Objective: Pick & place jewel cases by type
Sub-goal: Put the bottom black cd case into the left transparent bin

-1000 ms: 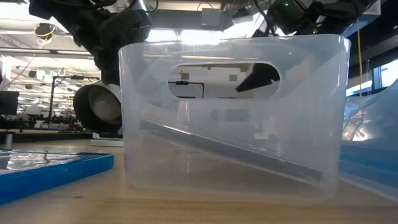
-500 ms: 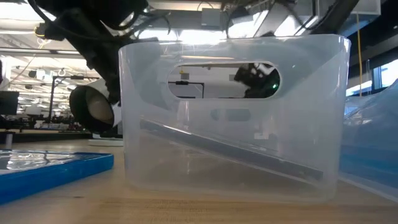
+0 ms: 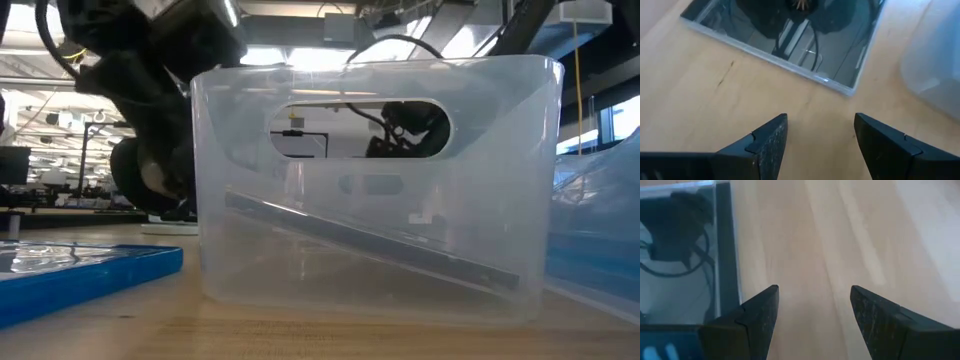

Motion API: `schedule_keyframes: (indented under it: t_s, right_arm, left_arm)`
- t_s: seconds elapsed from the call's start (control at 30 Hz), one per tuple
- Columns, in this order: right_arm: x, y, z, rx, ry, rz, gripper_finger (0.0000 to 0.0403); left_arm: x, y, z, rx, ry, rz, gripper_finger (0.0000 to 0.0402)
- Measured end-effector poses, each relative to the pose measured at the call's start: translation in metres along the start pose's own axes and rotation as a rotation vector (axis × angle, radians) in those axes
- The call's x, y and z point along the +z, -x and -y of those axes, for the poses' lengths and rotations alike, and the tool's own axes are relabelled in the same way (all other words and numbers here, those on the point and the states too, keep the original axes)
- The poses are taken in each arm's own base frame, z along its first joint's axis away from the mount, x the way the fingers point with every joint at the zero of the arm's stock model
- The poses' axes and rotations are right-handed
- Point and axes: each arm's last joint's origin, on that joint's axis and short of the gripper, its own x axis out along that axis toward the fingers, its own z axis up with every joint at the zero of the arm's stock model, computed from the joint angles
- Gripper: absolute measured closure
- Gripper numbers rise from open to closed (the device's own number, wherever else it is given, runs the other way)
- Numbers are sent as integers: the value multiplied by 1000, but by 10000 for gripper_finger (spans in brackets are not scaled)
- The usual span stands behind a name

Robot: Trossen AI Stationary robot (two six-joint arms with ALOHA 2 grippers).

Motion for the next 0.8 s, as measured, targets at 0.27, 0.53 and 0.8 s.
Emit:
schedule_keyframes:
  t_s: [0.27, 0.53, 0.8]
  right_arm:
    - [-5, 0, -2, 11, -5, -49, 152]
    - [-5, 0, -2, 17, -33, -57, 152]
    - [-4, 0, -10, 146, -24, -36, 152]
  left_arm:
    - [-1, -14, 6, -33, 29, 60, 176]
    - [-5, -12, 10, -1, 37, 77, 175]
    - [-7, -12, 8, 42, 18, 75, 174]
